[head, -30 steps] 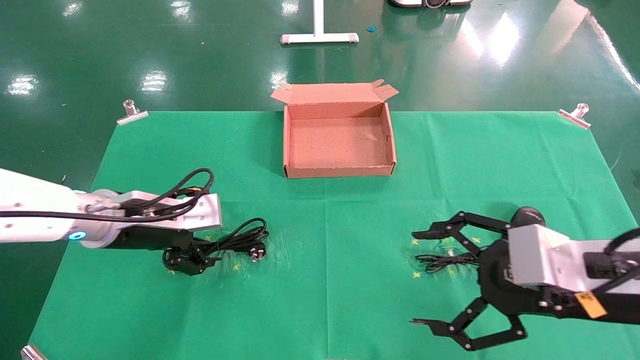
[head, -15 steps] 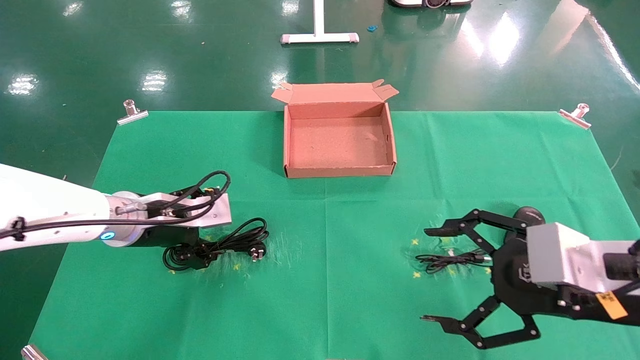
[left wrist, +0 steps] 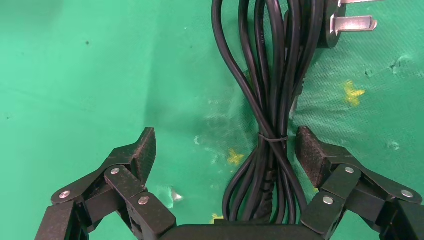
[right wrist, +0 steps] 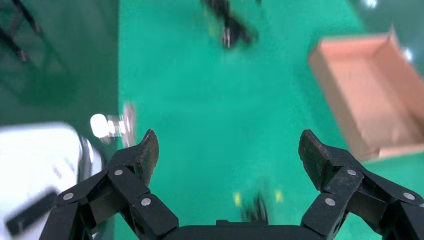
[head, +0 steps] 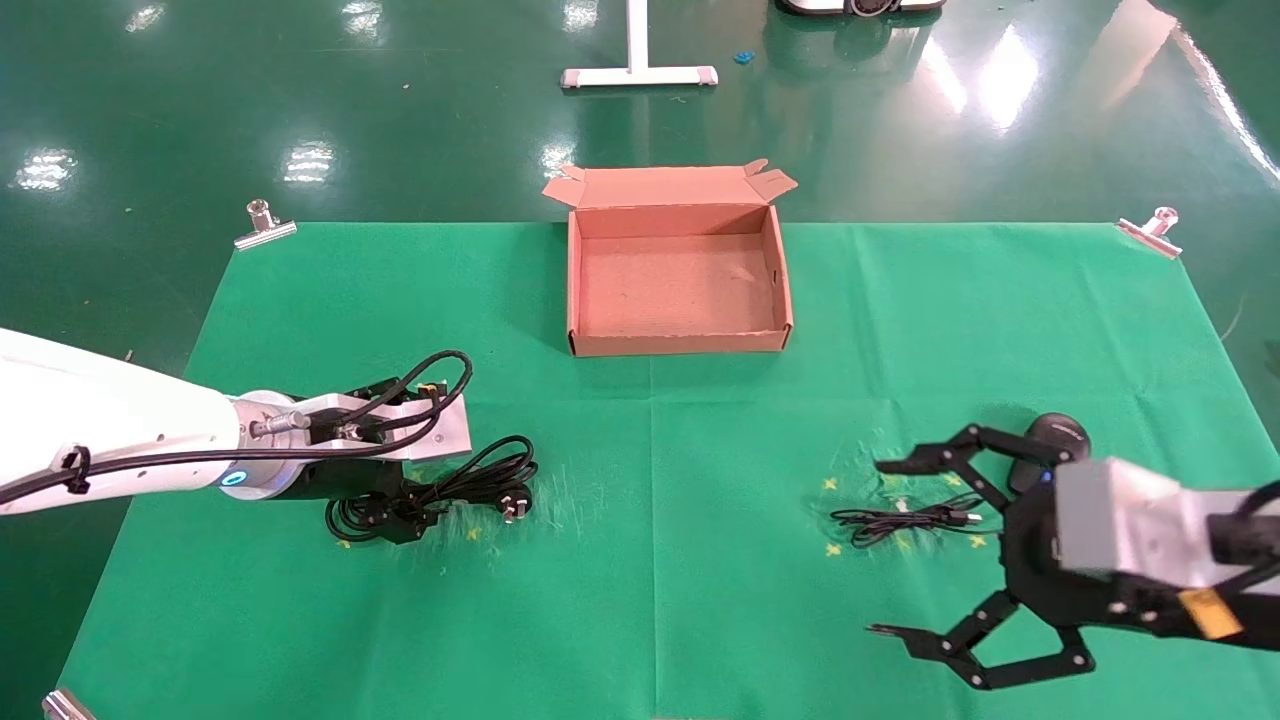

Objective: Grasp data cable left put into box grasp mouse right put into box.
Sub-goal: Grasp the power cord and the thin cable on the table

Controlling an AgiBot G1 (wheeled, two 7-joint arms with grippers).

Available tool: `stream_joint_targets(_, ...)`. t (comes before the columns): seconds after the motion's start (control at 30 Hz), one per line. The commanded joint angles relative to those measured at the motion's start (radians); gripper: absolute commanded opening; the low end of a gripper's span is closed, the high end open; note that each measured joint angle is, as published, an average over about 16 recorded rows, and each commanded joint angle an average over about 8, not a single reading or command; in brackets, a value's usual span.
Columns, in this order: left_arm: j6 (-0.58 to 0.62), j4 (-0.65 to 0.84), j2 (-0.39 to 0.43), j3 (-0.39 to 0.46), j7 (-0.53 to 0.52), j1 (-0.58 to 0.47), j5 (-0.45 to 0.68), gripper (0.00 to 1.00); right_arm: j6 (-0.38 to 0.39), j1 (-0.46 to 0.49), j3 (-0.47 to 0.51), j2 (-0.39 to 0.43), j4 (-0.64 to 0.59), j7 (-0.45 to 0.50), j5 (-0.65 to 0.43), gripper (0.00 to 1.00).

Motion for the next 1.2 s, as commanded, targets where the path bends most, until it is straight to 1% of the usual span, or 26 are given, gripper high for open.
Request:
stream_joint_targets(0.03,0.0,0.0,0.0,0.0,0.001,0.0,-0.001,1.0,0.011,0.0,-0.01,0.002,0.001,-0.013,-0.04,1.0)
stream_joint_targets(0.17,-0.001,0.0,0.0,0.0,0.001,0.0,-0.001,1.0,0.067,0.029,-0.064,-0.046,-0.002,0.01,-0.212,1.0)
stream_joint_targets(0.27,-0.001,0.0,0.0,0.0,0.001,0.0,-0.001,1.0,0.108,0.058,-0.101,-0.091,-0.008,0.056,-0.33,1.0)
stream_joint_targets(0.37,-0.001,0.0,0.0,0.0,0.001,0.0,-0.001,1.0,0.139,0.082,-0.131,-0.136,-0.017,0.105,-0.425,1.0)
stream_joint_targets(0.53,-0.001,0.0,0.0,0.0,0.001,0.0,-0.001,1.0,0.177,0.106,-0.168,-0.201,-0.047,0.168,-0.531,1.0)
stream_joint_targets(0.77,-0.001,0.0,0.0,0.0,0.001,0.0,-0.001,1.0,0.208,0.123,-0.198,-0.255,-0.093,0.21,-0.622,1.0)
stream_joint_targets(0.8,-0.001,0.0,0.0,0.0,0.001,0.0,-0.001,0.98,0.212,0.123,-0.201,-0.258,-0.097,0.214,-0.63,1.0)
stream_joint_targets(0.83,-0.001,0.0,0.0,0.0,0.001,0.0,-0.001,0.9,0.219,0.123,-0.203,-0.262,-0.1,0.219,-0.642,1.0)
stream_joint_targets(0.87,-0.001,0.0,0.0,0.0,0.001,0.0,-0.001,0.79,0.227,0.122,-0.205,-0.266,-0.103,0.223,-0.654,1.0)
stream_joint_targets(1.03,-0.001,0.0,0.0,0.0,0.002,0.001,-0.001,0.16,0.253,0.12,-0.21,-0.275,-0.109,0.238,-0.683,1.0)
stream_joint_targets(1.07,-0.001,0.0,0.0,0.0,0.002,0.001,-0.001,0.06,0.257,0.12,-0.21,-0.277,-0.11,0.24,-0.686,0.95)
stream_joint_targets(1.1,-0.001,0.0,0.0,0.0,0.002,0.001,-0.001,0.01,0.257,0.12,-0.21,-0.277,-0.11,0.239,-0.686,0.83)
stream_joint_targets(1.2,-0.001,0.0,0.0,0.0,0.002,0.001,-0.001,0.0,0.254,0.119,-0.209,-0.275,-0.109,0.236,-0.682,0.46)
